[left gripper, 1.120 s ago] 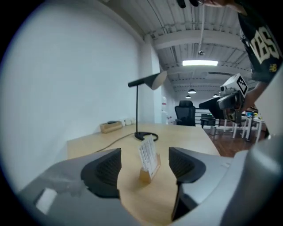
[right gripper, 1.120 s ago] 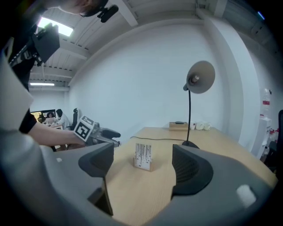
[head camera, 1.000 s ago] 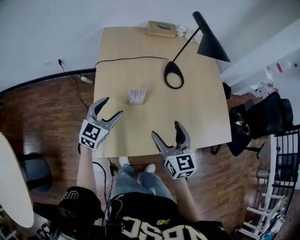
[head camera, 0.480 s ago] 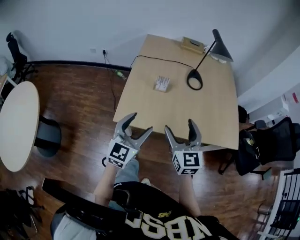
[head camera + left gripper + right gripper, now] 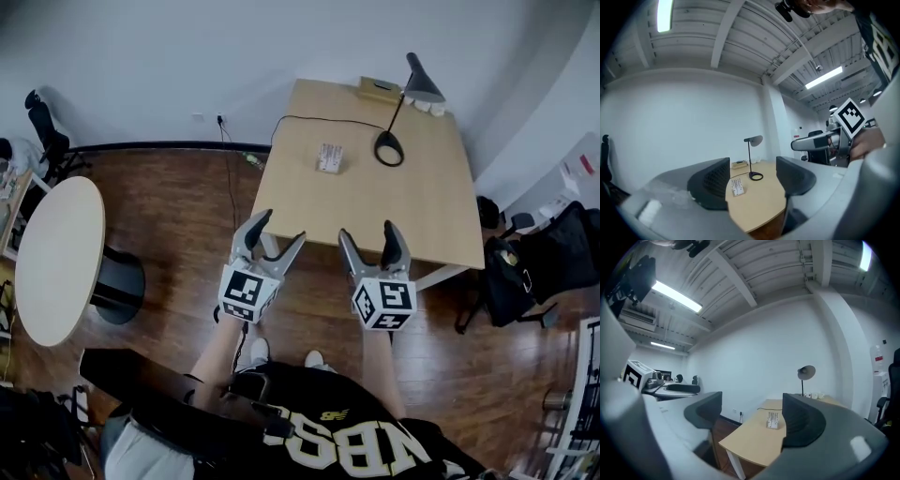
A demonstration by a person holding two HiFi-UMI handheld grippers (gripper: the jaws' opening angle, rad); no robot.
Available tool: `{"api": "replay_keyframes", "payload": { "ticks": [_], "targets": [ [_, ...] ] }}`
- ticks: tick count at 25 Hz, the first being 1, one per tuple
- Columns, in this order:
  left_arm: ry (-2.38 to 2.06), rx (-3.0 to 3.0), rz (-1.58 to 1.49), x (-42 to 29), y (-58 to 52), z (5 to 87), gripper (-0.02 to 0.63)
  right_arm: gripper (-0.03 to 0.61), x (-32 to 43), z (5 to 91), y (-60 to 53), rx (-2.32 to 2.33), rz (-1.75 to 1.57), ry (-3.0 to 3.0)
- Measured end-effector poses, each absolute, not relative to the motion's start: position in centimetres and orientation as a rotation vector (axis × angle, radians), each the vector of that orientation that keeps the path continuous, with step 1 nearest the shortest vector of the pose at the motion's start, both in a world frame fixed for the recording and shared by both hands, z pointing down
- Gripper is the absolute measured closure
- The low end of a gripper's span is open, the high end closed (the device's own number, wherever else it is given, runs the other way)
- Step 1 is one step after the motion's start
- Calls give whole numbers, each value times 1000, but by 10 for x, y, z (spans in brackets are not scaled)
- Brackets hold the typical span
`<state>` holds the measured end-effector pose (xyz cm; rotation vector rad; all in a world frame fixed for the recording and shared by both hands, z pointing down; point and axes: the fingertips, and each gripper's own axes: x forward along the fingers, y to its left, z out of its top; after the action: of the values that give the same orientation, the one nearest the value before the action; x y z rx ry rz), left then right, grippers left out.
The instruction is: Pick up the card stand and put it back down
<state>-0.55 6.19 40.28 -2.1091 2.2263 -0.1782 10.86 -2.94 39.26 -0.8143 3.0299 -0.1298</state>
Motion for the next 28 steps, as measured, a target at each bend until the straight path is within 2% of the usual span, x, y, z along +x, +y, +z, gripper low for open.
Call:
{"api": "replay_keyframes", "payload": {
  "ticks": [14,28],
  "targets": [
    [2282,-2046,-52,-37,128,393,304,184,74,398,52,-849,-93,3073],
    [2270,-2087,-63,-26,128,408,311,189,82,393,61,-863,-44,3081]
  ]
}}
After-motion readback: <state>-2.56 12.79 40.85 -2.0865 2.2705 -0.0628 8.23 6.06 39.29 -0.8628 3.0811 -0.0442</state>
